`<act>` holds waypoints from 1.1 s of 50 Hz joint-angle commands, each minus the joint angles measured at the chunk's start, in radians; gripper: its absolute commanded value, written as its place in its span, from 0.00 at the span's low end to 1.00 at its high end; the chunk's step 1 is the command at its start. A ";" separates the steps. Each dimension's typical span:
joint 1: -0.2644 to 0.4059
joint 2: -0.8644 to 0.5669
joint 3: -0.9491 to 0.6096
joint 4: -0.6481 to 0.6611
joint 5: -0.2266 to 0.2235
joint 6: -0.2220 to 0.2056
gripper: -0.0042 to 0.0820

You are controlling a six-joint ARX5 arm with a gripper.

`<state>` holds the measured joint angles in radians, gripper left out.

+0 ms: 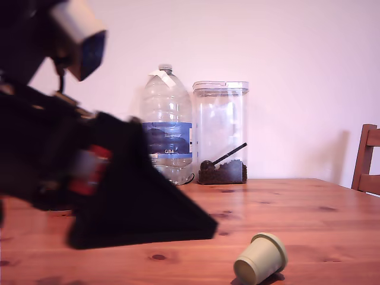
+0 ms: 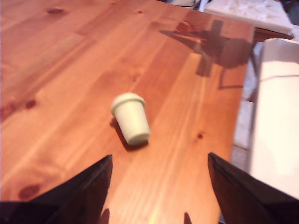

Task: Pick up the coffee capsules from the table one by one and drop them inside the nearest coffee cup

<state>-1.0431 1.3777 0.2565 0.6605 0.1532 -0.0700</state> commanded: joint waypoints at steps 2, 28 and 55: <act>-0.018 0.032 0.014 0.020 -0.026 -0.011 0.73; -0.040 0.171 0.185 -0.100 -0.081 -0.059 0.73; -0.032 0.307 0.386 -0.349 -0.084 -0.090 0.73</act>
<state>-1.0779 1.6585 0.6273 0.3210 0.0715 -0.1543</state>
